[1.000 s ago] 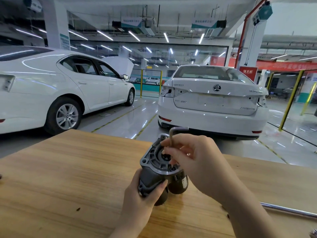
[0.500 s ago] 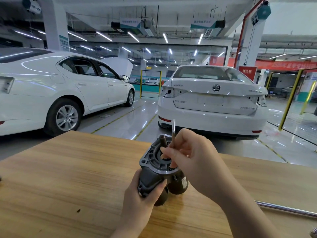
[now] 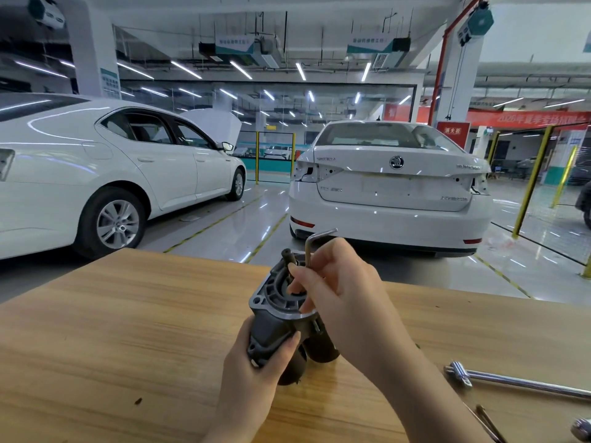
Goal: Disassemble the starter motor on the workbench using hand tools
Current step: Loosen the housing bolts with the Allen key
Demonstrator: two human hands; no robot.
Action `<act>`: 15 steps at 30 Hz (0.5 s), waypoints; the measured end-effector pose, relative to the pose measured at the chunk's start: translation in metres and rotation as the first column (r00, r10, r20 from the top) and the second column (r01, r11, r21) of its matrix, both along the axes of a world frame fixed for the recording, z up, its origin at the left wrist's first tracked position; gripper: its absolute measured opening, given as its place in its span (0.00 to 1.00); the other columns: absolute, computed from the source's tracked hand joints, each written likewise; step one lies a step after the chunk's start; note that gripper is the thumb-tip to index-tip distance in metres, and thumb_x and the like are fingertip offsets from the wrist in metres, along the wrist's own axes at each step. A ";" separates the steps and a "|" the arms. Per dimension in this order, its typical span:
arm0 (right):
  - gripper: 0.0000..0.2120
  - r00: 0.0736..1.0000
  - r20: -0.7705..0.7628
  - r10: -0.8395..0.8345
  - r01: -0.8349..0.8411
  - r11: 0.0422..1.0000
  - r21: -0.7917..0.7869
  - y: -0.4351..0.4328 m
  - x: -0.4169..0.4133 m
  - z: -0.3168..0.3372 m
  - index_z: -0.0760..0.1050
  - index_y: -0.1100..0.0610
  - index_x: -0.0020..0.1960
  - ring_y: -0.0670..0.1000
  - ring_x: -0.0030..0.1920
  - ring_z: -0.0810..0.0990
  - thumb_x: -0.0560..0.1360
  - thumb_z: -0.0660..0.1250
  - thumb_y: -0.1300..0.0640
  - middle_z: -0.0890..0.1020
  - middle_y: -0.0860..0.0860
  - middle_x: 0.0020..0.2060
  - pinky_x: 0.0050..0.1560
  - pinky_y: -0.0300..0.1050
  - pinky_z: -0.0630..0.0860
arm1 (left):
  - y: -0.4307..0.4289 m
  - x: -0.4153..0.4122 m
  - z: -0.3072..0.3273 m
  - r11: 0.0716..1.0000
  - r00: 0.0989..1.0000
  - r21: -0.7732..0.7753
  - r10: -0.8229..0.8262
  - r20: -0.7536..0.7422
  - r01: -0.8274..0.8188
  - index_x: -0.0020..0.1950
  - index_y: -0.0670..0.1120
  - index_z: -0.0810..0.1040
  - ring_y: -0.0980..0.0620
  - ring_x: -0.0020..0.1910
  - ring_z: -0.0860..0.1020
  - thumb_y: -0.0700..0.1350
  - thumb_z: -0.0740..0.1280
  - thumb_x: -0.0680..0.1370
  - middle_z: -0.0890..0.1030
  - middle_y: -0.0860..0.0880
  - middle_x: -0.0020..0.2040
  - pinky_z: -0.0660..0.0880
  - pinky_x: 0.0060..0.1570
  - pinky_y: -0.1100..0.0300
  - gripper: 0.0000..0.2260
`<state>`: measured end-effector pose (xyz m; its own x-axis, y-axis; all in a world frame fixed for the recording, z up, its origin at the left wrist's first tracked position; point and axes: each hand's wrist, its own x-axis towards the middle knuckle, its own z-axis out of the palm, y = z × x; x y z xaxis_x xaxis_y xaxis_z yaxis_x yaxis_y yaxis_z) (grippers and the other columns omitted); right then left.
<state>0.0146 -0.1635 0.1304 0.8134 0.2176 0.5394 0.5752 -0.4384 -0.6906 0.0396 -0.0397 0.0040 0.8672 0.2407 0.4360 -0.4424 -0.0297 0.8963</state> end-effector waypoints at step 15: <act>0.06 0.999 -0.037 0.017 -0.019 0.998 -0.054 -0.001 -0.005 0.003 0.70 0.46 0.41 0.46 0.44 0.78 0.74 0.64 0.45 0.81 0.44 0.37 0.44 0.44 0.77 | -0.002 -0.002 -0.002 0.999 0.999 -0.020 -0.032 -0.011 0.031 0.53 0.51 0.75 0.62 0.46 0.80 0.55 0.73 0.57 0.82 0.61 0.46 0.75 0.41 0.73 0.26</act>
<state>0.0098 -0.1648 0.1335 0.8280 0.2608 0.4964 0.5584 -0.4655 -0.6867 0.0376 -0.0418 0.0018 0.8794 0.2215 0.4215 -0.4326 0.0017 0.9016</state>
